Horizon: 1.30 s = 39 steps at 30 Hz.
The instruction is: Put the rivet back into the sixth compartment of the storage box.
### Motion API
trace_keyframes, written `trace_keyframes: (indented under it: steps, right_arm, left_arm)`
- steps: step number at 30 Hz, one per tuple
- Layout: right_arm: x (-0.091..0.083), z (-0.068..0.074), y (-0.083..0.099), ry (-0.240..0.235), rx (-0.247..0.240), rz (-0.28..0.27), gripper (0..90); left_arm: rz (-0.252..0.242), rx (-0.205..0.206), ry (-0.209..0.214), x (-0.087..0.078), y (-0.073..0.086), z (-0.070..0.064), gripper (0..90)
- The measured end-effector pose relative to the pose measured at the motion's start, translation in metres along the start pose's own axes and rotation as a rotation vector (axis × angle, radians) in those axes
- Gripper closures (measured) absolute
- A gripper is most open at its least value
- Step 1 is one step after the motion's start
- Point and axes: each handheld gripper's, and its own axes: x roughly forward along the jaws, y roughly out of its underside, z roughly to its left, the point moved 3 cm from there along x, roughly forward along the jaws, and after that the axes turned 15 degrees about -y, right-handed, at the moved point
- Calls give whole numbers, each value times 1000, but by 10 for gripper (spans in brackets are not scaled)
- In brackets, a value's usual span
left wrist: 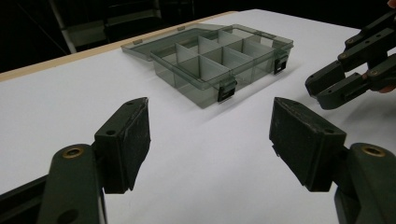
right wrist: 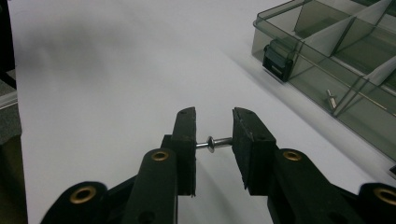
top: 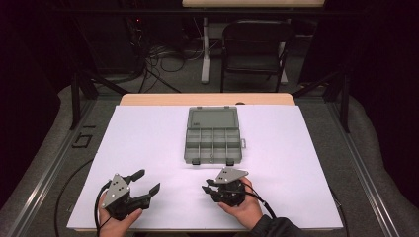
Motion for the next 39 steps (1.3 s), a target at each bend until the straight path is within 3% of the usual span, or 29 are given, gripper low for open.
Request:
trace_keyframes:
  steps: [25,39]
  right_arm:
    - [-20,-8,-21,36,-12,-68,711]
    - [-27,-36,-44,76,34,-100,711]
  left_arm:
    - [11,-3,3,1,1,0,294]
    - [8,-11,6,5,0,0,294]
